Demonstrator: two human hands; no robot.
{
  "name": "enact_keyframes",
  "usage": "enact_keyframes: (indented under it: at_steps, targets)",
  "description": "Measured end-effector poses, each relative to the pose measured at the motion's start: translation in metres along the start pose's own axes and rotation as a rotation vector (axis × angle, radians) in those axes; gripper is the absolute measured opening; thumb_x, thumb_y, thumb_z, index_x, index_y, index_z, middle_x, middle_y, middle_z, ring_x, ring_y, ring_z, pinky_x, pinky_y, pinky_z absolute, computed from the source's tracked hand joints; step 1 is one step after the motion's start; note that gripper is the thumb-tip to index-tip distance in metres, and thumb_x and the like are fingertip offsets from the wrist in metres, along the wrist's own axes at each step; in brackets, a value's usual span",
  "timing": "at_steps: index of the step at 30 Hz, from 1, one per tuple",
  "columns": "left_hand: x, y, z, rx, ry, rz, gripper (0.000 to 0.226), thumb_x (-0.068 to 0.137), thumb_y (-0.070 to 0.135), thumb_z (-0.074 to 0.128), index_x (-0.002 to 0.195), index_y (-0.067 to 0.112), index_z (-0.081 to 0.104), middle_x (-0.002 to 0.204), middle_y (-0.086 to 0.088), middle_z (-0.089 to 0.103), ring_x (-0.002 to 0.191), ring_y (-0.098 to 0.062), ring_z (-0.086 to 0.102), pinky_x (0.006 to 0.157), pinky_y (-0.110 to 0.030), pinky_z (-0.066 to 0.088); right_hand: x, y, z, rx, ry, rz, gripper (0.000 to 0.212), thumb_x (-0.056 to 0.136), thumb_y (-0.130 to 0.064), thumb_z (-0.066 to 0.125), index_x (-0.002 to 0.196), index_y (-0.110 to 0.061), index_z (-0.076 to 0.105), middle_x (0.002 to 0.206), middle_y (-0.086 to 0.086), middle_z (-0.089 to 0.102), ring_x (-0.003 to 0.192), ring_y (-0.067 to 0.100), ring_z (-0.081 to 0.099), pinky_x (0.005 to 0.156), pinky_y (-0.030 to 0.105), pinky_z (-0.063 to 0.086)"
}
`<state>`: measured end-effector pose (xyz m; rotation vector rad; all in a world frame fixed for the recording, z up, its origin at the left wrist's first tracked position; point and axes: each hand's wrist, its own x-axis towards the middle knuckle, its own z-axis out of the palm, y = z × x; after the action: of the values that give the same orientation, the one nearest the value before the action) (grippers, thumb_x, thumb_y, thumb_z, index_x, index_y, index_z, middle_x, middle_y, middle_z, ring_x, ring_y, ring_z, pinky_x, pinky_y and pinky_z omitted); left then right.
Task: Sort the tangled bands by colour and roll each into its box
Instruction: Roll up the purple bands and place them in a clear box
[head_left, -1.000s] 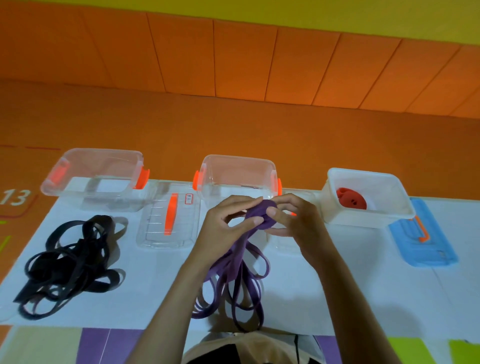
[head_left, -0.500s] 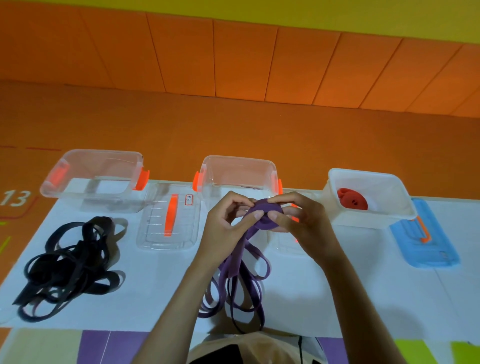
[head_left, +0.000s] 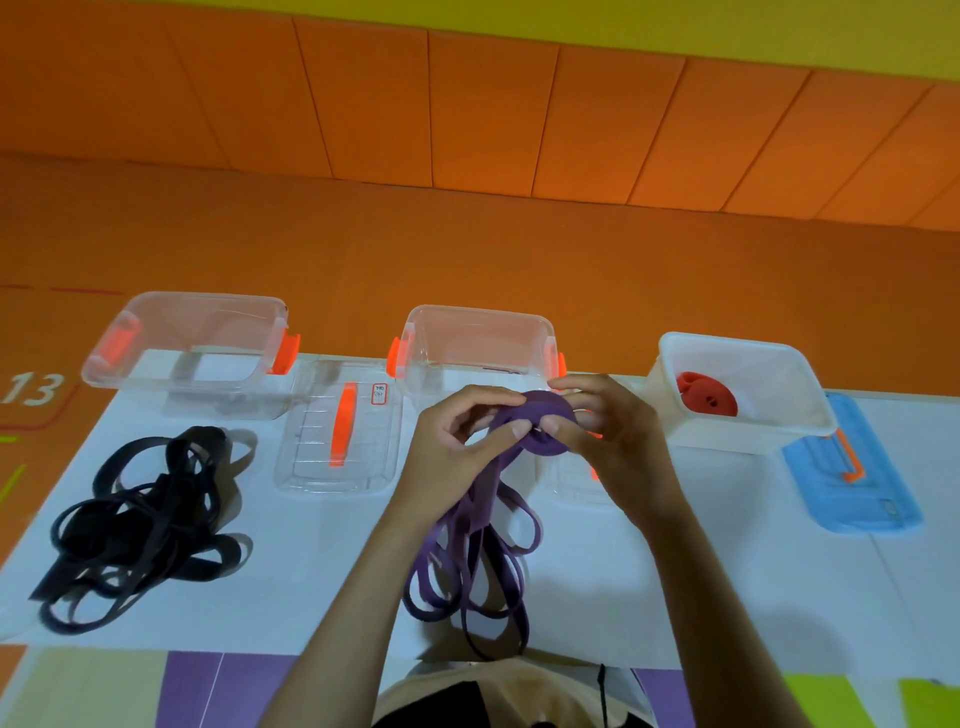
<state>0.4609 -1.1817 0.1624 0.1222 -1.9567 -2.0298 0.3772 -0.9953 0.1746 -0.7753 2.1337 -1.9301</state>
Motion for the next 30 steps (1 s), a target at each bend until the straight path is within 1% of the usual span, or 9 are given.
enact_keyframes:
  at_steps: [4,6,11,13,17,21,26,28,30]
  targets:
    - [0.001,0.001,-0.009,-0.024,-0.073,-0.028,0.032,0.091,0.010,0.081,0.119,0.025,0.080,0.116,0.003,0.076,0.106,-0.013,0.073,0.089,-0.019,0.055,-0.005,0.003,0.005,0.068,-0.001,0.014,0.028,0.088,-0.018,0.082,0.111,-0.010,0.069,0.105,0.006,0.078,0.101,0.033,0.076,0.079,0.044,0.065]
    - [0.001,0.001,-0.009,-0.004,-0.081,-0.017,0.033,0.091,0.012,0.081,0.119,0.029,0.079,0.117,0.005,0.076,0.112,-0.017,0.073,0.093,-0.021,0.056,-0.004,0.002,0.005,0.031,-0.027,0.040,0.028,0.085,-0.015,0.086,0.104,-0.014,0.065,0.102,0.005,0.078,0.099,0.030,0.077,0.076,0.039,0.065]
    - [-0.005,0.001,0.008,-0.053,0.031,0.008,0.030,0.088,0.015,0.084,0.109,0.032,0.072,0.113,0.007,0.076,0.109,-0.019,0.074,0.090,-0.024,0.059,0.005,-0.008,-0.005,-0.076,-0.017,0.049,0.029,0.077,-0.027,0.086,0.093,-0.018,0.064,0.098,0.004,0.076,0.095,0.028,0.076,0.073,0.033,0.064]
    - [-0.004,0.002,0.011,-0.052,0.041,0.022,0.029,0.087,0.014,0.085,0.108,0.030,0.074,0.113,0.008,0.076,0.110,-0.017,0.073,0.090,-0.021,0.057,0.005,-0.011,-0.005,-0.022,0.020,0.010,0.027,0.079,-0.023,0.085,0.098,-0.016,0.066,0.098,0.002,0.075,0.095,0.030,0.076,0.071,0.032,0.063]
    - [0.001,0.008,0.001,-0.025,-0.011,0.023,0.033,0.089,0.011,0.084,0.114,0.032,0.078,0.113,0.006,0.077,0.109,-0.015,0.073,0.090,-0.018,0.056,0.002,-0.012,0.003,0.093,-0.005,0.019,0.025,0.090,-0.009,0.079,0.113,-0.013,0.069,0.104,0.006,0.075,0.098,0.035,0.075,0.075,0.042,0.065]
    - [0.002,0.007,-0.002,0.022,0.001,0.037,0.033,0.089,0.015,0.084,0.113,0.037,0.077,0.114,0.008,0.078,0.110,-0.016,0.073,0.091,-0.020,0.056,0.005,-0.012,0.000,0.001,-0.073,0.053,0.026,0.085,-0.017,0.083,0.106,-0.014,0.067,0.105,0.005,0.076,0.104,0.029,0.074,0.081,0.036,0.064]
    - [-0.002,0.004,0.004,0.008,0.059,0.061,0.033,0.087,0.017,0.086,0.114,0.033,0.077,0.117,0.006,0.076,0.116,-0.021,0.072,0.096,-0.025,0.058,0.002,-0.014,0.003,-0.071,0.052,0.003,0.023,0.076,-0.027,0.087,0.088,-0.025,0.067,0.093,-0.008,0.074,0.093,0.018,0.074,0.076,0.023,0.059]
    - [-0.001,0.005,0.001,0.013,0.027,0.057,0.033,0.088,0.015,0.085,0.115,0.032,0.078,0.118,0.004,0.075,0.116,-0.021,0.071,0.094,-0.022,0.056,0.001,-0.013,0.005,-0.018,0.110,0.001,0.024,0.077,-0.023,0.089,0.086,-0.019,0.067,0.094,0.006,0.074,0.093,0.025,0.074,0.078,0.032,0.061]
    - [0.000,0.007,-0.004,0.012,-0.015,0.026,0.035,0.089,0.010,0.084,0.117,0.030,0.079,0.117,0.004,0.076,0.114,-0.020,0.072,0.092,-0.021,0.056,0.000,-0.010,0.006,0.024,0.113,0.005,0.026,0.081,-0.018,0.088,0.094,-0.013,0.066,0.101,0.015,0.072,0.096,0.034,0.074,0.078,0.044,0.063]
